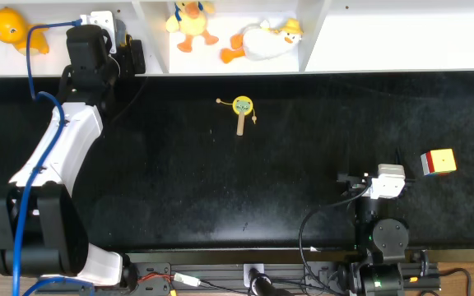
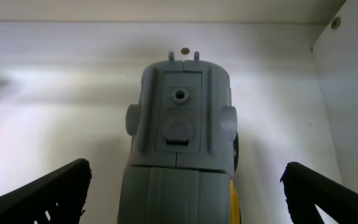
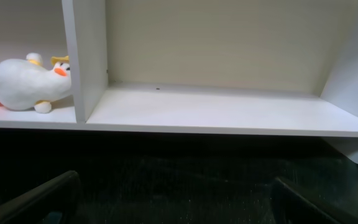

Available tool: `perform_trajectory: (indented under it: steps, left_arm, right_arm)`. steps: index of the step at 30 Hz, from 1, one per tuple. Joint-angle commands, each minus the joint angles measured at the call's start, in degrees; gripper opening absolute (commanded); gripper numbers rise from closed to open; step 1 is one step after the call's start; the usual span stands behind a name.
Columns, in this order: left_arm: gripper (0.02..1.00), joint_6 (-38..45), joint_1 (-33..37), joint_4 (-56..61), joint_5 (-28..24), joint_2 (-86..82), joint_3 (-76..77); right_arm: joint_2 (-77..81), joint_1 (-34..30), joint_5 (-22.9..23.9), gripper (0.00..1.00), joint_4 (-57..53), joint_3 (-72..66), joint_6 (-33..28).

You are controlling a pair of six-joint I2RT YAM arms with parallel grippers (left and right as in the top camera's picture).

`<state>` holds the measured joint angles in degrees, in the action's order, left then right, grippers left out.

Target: Store Toys

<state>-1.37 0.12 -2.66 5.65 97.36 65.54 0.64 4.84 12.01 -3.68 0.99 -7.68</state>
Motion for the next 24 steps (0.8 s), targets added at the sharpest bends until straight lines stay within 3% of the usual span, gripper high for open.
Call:
perform_trajectory:
  steps: [1, 11, 17, 24]
  left_arm:
    - [0.996, -0.5, 0.1, -2.9, 0.5, -5.2, 1.1]
    - [0.998, -0.8, 0.1, -25.2, 0.4, -22.7, 1.1]
    - [0.998, -6.9, -0.9, -43.0, 0.5, -32.7, 0.9]
    - [0.998, -10.1, -2.8, -47.8, 1.7, -43.6, 0.6]
  right_arm:
    - [-0.4, -0.4, 0.0, 0.996, 0.3, -0.7, 0.4]
    - [-0.4, -0.4, 0.0, 0.993, 0.3, -0.7, 0.4]
    - [-0.4, -0.4, 0.0, 0.996, 0.3, -0.7, 0.4]
    - [-0.4, -0.4, 0.0, 0.996, 0.3, -0.7, 0.4]
